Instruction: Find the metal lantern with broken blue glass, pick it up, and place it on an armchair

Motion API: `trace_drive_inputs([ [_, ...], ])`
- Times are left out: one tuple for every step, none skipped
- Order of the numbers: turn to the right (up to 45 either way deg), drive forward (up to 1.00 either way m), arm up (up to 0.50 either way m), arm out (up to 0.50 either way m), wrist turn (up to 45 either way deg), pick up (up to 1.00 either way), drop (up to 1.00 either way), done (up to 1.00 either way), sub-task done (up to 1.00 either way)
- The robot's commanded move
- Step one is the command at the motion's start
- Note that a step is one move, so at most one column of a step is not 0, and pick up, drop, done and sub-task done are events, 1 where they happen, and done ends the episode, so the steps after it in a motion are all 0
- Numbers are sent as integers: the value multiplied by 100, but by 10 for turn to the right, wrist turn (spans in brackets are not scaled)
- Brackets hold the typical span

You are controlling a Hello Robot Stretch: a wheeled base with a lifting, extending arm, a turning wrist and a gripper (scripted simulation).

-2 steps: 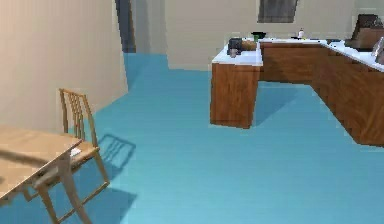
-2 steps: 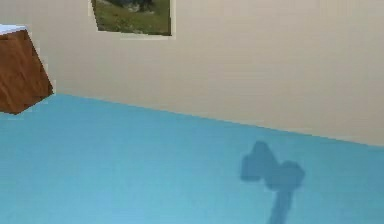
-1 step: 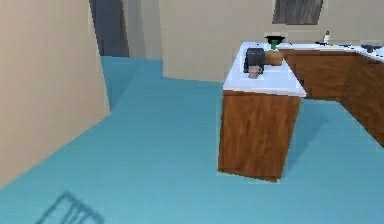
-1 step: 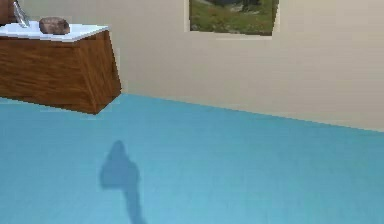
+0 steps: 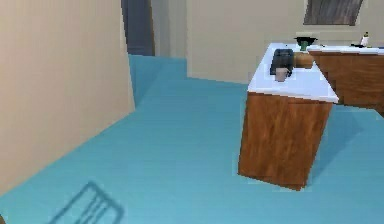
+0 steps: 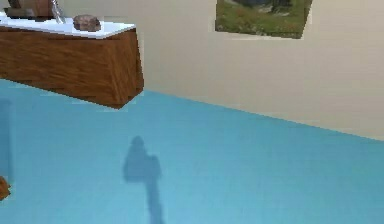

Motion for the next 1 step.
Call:
trace_drive_inputs([
  [0, 60, 0, 0, 0, 0, 0, 0, 0],
])
